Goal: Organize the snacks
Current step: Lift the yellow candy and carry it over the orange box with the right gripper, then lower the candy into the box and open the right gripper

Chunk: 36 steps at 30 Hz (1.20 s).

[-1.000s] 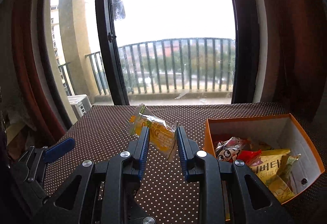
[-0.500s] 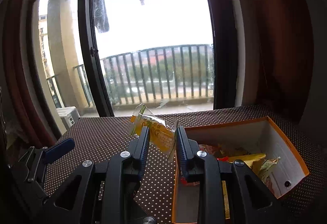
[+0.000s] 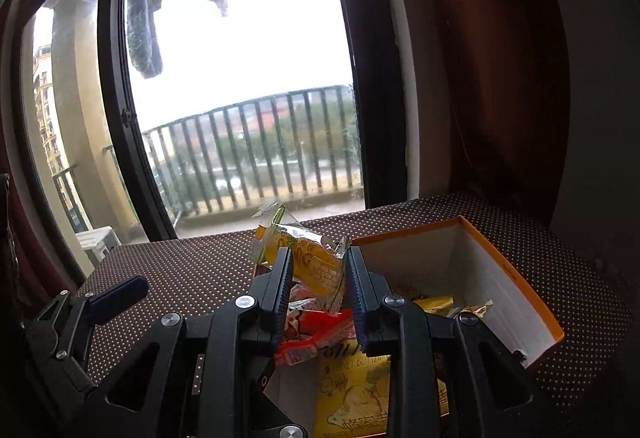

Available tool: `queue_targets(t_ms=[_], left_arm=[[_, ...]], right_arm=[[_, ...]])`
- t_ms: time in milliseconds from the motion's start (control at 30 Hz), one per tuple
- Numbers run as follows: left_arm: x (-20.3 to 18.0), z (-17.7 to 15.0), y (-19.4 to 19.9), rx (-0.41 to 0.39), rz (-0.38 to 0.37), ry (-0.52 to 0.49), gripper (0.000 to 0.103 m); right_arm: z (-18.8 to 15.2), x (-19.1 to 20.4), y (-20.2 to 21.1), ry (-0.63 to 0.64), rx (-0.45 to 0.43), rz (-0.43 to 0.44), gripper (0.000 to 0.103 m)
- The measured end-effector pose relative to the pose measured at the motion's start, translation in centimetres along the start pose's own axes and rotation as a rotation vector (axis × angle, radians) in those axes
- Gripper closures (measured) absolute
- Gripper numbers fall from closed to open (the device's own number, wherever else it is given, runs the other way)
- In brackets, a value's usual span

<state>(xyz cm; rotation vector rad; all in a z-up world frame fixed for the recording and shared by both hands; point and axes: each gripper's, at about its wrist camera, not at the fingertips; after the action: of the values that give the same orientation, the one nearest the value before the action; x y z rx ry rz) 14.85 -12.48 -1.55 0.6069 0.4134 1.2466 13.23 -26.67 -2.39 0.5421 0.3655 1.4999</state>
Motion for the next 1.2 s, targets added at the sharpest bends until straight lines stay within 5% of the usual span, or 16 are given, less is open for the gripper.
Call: queue_targets(t_ms=[467,667,967,1200], left_arm=[[-4.9,0.8,-5.9,0.125,-0.084,-0.122,0.001],[-7.5,0.6,-8.3,0.237,-0.12,-0.194,0.001],[-9.8,-0.5,-8.8,0.248,-0.044,-0.312,0.003],[-8.9,-0.4,-9.3,0.271,-0.049,-0.304,0.003]], right_arm=[[-1.6,-5.8,-3.1,-0.122,0.077,-0.097,0.074],[-2.7,-8.4,-4.5,-0.173,0.129,-0.126,0.074],[-3.9,-9.9,-7.6,-0.201,0.226,-0.179,0.072],[-4.0,-9.6,-7.9,-0.206,0.265,-0.162,0.071]])
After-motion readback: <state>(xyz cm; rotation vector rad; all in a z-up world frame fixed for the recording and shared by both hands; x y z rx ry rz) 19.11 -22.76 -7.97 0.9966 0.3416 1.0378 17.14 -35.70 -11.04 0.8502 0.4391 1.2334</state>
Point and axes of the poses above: each gripper's, at about its wrist camera, not at the fingertips, and y roughly against the way its jaws point, x to its left, z to its top, and after that the axes turned 7 degrees about x, right-handed
